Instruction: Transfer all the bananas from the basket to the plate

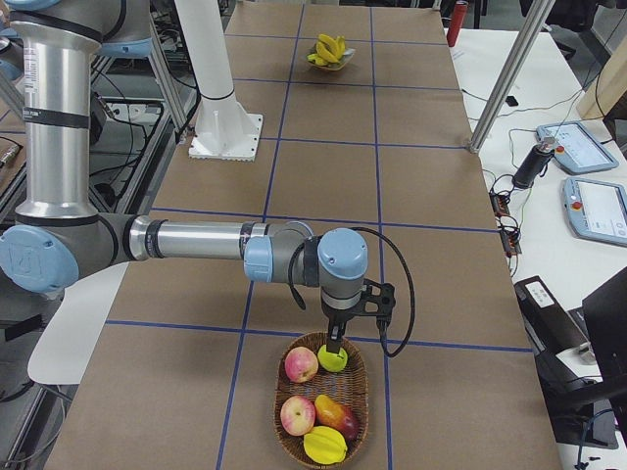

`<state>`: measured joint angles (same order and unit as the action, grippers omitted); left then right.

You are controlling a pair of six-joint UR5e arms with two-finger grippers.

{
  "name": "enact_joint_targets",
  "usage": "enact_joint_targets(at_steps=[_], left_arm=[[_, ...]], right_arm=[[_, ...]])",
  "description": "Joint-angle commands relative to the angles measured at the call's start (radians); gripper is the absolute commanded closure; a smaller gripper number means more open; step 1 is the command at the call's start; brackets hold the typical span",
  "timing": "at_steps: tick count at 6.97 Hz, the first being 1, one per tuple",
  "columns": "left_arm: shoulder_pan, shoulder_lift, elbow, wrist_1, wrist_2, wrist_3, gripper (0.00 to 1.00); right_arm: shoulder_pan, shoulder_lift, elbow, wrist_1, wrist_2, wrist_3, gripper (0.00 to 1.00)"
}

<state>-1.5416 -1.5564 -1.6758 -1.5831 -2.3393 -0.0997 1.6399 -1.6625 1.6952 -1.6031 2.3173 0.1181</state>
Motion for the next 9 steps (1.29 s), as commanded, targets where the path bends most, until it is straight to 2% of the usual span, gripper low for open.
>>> enact_joint_targets(at_steps=[1,9], left_arm=[[0.000,-0.001,-0.001,0.000,0.000,0.000,0.00],[0.000,-0.014,0.025,0.000,-0.002,0.000,0.00]], right_arm=[[0.000,0.000,0.001,0.002,0.001,0.000,0.01],[0.000,-0.002,0.004,0.002,0.002,0.000,0.01]])
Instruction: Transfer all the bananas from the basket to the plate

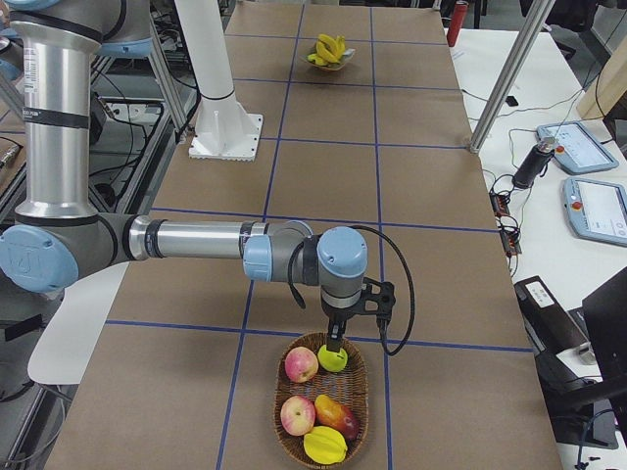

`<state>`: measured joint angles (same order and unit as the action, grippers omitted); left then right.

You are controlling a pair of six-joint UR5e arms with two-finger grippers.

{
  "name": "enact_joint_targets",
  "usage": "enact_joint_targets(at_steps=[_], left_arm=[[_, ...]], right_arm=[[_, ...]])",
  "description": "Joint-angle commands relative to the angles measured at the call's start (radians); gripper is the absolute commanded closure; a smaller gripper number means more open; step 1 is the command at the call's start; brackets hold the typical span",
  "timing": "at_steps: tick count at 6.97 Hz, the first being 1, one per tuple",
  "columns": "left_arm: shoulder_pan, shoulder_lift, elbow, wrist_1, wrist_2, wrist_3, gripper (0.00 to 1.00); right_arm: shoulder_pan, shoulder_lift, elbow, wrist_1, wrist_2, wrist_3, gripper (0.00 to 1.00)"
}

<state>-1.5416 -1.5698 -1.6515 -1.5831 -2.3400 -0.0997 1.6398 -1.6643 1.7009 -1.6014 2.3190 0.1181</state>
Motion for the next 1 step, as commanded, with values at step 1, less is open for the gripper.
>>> enact_joint_targets(at_steps=[1], left_arm=[[0.000,-0.001,0.001,0.000,0.001,0.000,0.00]], right_arm=[[0.000,0.000,0.000,-0.003,0.000,0.000,0.01]])
